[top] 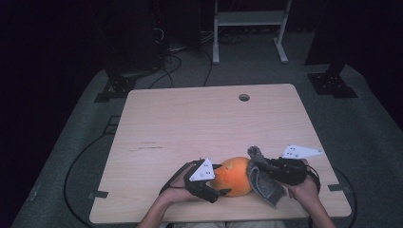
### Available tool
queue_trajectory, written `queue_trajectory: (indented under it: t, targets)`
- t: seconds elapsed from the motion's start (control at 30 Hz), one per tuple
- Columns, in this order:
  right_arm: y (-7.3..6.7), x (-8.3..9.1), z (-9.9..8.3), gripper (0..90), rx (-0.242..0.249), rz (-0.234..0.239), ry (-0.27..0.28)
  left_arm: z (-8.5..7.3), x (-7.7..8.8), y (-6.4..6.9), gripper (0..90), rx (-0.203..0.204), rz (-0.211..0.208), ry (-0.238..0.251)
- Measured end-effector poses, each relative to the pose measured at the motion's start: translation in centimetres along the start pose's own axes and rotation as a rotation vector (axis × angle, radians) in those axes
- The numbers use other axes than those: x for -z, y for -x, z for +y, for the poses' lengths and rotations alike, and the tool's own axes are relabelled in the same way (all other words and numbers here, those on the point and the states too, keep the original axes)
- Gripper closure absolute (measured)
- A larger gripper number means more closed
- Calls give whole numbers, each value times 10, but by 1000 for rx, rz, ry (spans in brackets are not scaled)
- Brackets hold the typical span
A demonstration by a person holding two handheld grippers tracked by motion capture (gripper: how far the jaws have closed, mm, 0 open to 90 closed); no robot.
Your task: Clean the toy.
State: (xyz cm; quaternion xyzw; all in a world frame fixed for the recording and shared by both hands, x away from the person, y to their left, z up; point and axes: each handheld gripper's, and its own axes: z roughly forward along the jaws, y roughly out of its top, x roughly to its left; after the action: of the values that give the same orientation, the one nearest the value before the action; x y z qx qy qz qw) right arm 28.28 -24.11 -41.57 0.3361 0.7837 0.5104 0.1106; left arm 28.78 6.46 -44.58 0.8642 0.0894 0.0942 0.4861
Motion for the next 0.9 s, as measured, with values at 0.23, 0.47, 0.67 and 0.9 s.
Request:
queue_trajectory:
  t: [0.23, 0.47, 0.67, 0.9]
  targets:
    - [7, -11, -8, 740, -40, 32, -29, -2, 2, -1, 205, -7, -5, -13]
    - [11, -2, -9, 740, -62, 14, -9, -5, 6, -4, 205, 8, -15, -17]
    - [8, -13, -12, 738, -55, 33, -49, -6, 6, -7, 205, 19, -15, -18]
    - [6, -3, -9, 738, -37, 14, -28, -9, 9, -11, 197, 51, -7, -12]
